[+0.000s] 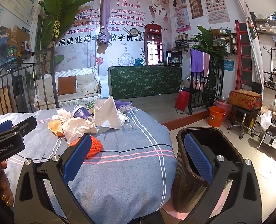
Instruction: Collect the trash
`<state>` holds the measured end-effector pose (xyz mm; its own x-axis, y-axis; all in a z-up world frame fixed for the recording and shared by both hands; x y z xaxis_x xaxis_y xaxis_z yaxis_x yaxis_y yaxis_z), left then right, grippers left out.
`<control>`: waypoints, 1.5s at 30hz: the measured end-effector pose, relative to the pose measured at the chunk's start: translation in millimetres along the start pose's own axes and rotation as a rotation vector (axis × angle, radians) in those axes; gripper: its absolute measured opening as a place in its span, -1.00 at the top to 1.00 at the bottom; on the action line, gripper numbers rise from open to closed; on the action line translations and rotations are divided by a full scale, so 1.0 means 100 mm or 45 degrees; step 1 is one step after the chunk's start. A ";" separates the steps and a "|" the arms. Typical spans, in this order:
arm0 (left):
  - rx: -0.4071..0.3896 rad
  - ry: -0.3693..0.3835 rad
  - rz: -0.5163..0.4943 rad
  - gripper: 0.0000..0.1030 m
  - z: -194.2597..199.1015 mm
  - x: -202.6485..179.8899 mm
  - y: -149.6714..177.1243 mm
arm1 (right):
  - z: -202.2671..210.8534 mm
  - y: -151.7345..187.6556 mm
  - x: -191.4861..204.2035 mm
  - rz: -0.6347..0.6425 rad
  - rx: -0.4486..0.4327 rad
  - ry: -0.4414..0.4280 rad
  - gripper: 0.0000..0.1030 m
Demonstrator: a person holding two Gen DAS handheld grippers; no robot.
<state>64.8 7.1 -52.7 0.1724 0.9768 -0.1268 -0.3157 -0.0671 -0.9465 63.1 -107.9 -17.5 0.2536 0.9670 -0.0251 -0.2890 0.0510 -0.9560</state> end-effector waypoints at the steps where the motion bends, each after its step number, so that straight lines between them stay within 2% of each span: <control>1: 0.001 -0.001 0.001 -0.89 0.00 0.00 0.00 | 0.00 0.00 0.00 0.001 0.001 0.000 -0.91; 19: 0.013 -0.001 0.010 -0.89 0.03 0.02 -0.03 | 0.01 -0.01 0.01 0.004 0.005 -0.003 -0.91; 22: 0.033 -0.006 0.019 -0.89 0.01 0.04 -0.01 | -0.03 0.02 0.03 0.004 0.033 -0.024 -0.91; 28: 0.135 0.011 0.123 -0.89 -0.06 0.22 0.12 | -0.25 0.15 0.24 0.046 0.163 -0.147 -0.91; 32: 0.203 0.005 0.159 -0.89 -0.10 0.35 0.23 | -0.50 0.35 0.56 0.168 0.341 -0.350 -0.91; 33: 0.221 0.010 0.169 -0.89 -0.11 0.38 0.25 | -0.55 0.39 0.61 0.165 0.372 -0.364 -0.91; 39: 0.287 -0.010 0.195 -0.89 -0.13 0.58 0.29 | -0.80 0.43 0.92 0.253 0.399 -0.438 -0.91; 45: 0.366 -0.026 0.217 -0.89 -0.22 0.73 0.31 | -1.12 0.44 1.18 0.206 0.556 -0.587 -0.89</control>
<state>87.7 71.9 -97.6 0.0768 0.9606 -0.2672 -0.5894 -0.1724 -0.7893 183.6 -19.2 -95.5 -0.2182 0.9739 0.0622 -0.6634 -0.1013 -0.7414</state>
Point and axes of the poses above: each gripper's, at about its wrist camera, not at the fingertips, and z roughly against the way its jaws point, x to its left, y to its underside, the point moved 6 cm from there along -z, roughly the way its jaws point, and after that the axes turned 11 degrees about y, right-handed, at the moved point
